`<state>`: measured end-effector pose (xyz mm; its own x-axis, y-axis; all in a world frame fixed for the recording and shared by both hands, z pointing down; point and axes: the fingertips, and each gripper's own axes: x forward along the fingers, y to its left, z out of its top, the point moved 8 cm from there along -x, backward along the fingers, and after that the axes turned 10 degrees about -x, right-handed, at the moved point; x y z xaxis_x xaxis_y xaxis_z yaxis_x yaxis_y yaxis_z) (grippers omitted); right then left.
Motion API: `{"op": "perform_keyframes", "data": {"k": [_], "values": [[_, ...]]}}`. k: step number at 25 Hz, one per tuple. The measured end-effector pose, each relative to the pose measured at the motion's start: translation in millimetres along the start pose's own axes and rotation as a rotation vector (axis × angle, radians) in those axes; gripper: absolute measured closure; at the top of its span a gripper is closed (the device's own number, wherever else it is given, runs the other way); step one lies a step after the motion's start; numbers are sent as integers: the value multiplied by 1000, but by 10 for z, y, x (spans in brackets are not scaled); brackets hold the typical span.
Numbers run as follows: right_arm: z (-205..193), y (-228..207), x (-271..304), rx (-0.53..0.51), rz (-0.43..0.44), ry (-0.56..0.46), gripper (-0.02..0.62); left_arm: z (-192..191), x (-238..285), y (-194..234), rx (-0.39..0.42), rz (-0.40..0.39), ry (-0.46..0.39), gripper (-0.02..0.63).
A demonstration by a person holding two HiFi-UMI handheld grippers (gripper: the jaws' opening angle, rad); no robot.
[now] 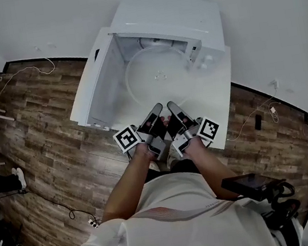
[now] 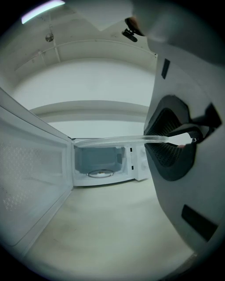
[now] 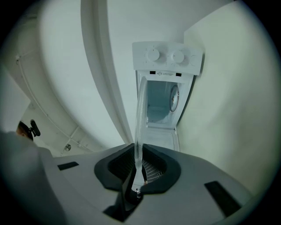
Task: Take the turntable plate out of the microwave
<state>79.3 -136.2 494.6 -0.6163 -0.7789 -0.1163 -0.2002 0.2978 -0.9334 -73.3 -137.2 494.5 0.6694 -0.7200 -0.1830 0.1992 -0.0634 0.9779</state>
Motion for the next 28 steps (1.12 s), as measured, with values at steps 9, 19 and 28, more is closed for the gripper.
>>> {"op": "perform_keyframes", "data": {"k": [9,19,28], "values": [[-201,395,-309,-45,6,-88,555,-236,-222,-266,-4,-36,96,554],[-131,641,-449,-74,42,-114,555,-400,-193,-517,36,-72,128,554],[-6,755,-559,-77,79,-92,554,-585,-143,-629,46,-87,107,554]]}}
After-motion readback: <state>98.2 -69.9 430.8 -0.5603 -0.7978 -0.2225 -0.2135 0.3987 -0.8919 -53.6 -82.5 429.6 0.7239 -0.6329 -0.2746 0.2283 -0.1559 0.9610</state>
